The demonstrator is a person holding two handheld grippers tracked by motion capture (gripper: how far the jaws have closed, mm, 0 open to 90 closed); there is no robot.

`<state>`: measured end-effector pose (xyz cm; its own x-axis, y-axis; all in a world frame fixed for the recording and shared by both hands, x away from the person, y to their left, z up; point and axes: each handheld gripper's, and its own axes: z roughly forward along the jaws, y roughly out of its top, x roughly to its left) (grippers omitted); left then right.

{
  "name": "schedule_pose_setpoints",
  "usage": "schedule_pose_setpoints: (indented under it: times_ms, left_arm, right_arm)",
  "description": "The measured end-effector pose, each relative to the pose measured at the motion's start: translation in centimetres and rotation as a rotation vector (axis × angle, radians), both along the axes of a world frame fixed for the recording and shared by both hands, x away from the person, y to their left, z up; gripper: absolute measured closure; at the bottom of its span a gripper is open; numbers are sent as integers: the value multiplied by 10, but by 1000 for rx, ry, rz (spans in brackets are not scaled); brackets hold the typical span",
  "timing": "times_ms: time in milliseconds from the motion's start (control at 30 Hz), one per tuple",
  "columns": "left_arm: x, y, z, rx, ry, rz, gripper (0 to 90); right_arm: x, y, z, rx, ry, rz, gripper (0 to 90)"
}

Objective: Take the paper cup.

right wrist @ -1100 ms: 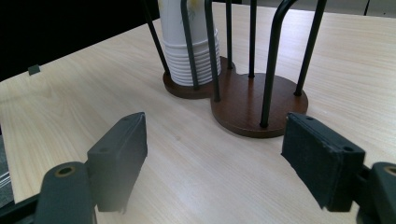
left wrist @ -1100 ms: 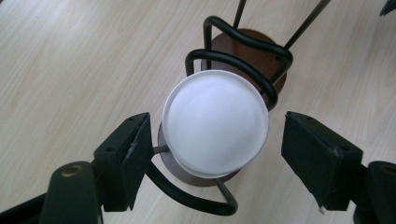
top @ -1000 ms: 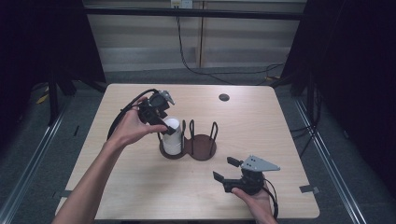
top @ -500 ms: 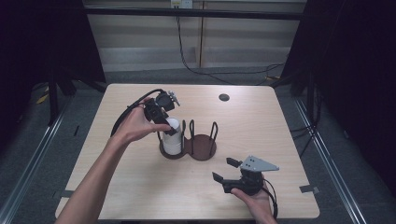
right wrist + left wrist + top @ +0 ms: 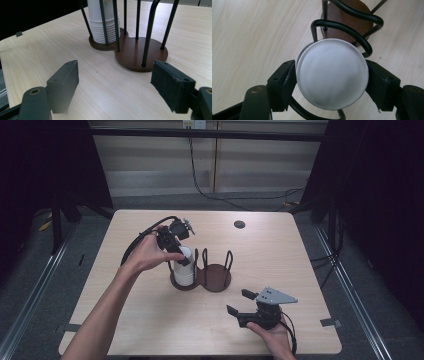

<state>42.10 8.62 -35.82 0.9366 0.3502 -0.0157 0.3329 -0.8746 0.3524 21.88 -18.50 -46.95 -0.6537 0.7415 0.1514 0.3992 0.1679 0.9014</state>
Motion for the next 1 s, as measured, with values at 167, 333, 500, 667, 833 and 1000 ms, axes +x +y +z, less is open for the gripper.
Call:
schedule_pose_setpoints:
  times_ms: [167,333,500,667,833,1000]
  left_arm:
    - [0,0,1,5,6,0,338]
    - [0,0,2,1,8,6,343]
    - [-1,0,6,3,6,11,346]
    - [-1,1,9,-8,5,17,347]
    - [-2,2,13,-17,6,18,348]
    - [-3,3,14,-14,3,20,351]
  right_arm:
    - [0,0,0,2,5,0,218]
    - [1,0,0,2,3,-1,218]
    - [1,0,0,2,5,-5,217]
    - [1,0,0,1,0,-1,216]
    - [1,0,0,4,5,-4,215]
    - [1,0,0,1,3,-3,214]
